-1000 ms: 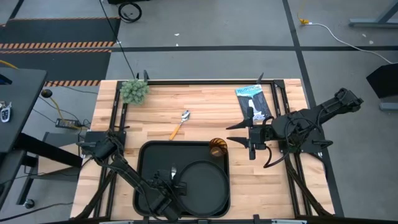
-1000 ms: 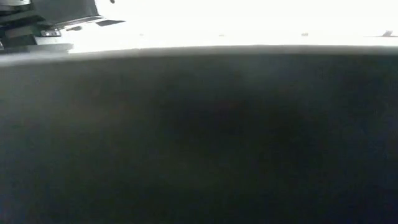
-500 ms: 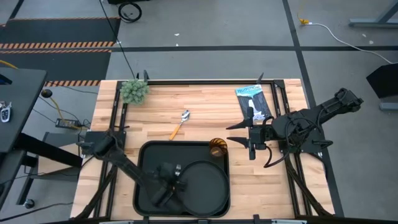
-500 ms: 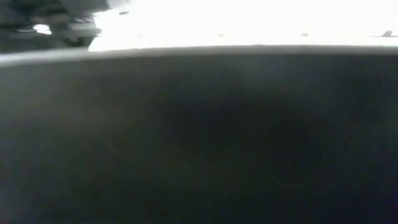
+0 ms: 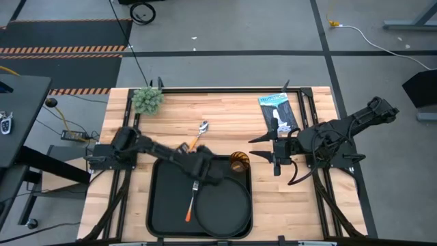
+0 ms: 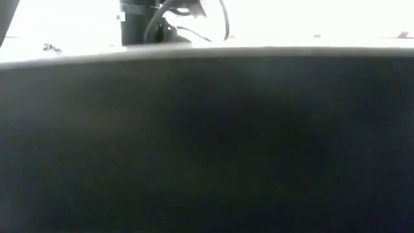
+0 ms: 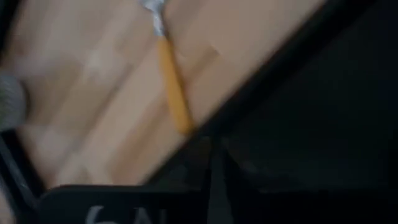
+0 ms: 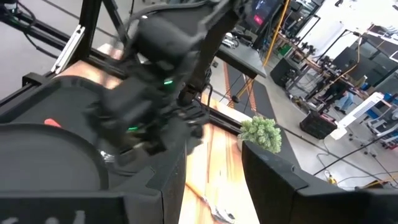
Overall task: Pick and place plate/cup/fork/spoon on tray
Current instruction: Put the orange spoon on the black tray beside the orange fork
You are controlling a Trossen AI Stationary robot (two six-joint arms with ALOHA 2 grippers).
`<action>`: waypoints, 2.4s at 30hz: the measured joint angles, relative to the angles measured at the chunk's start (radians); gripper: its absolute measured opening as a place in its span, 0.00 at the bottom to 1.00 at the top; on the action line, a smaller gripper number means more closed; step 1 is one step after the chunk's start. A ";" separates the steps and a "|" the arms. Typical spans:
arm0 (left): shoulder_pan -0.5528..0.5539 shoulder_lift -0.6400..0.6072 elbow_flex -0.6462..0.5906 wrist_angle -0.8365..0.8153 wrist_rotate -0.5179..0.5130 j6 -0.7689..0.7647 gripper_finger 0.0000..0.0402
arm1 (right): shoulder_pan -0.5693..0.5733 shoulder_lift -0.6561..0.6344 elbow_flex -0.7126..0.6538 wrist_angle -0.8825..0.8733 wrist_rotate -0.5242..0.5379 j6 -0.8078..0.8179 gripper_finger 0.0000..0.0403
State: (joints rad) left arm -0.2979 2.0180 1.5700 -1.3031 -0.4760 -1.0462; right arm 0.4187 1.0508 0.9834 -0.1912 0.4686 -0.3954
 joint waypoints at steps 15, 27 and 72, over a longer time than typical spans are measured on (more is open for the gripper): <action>0.230 -0.388 -0.518 0.470 0.089 0.275 0.02 | 0.000 0.000 0.000 -0.016 0.000 0.033 0.40; 0.435 -0.400 -0.613 0.773 0.216 0.431 0.28 | 0.000 0.000 0.000 -0.006 -0.014 0.029 0.40; 0.498 -0.347 -0.614 0.882 0.171 0.441 0.11 | 0.000 0.000 0.000 -0.013 -0.026 0.033 0.40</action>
State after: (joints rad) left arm 0.1997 1.6709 0.9562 -0.4210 -0.3054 -0.6053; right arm 0.4191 1.0504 0.9833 -0.2043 0.4427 -0.3622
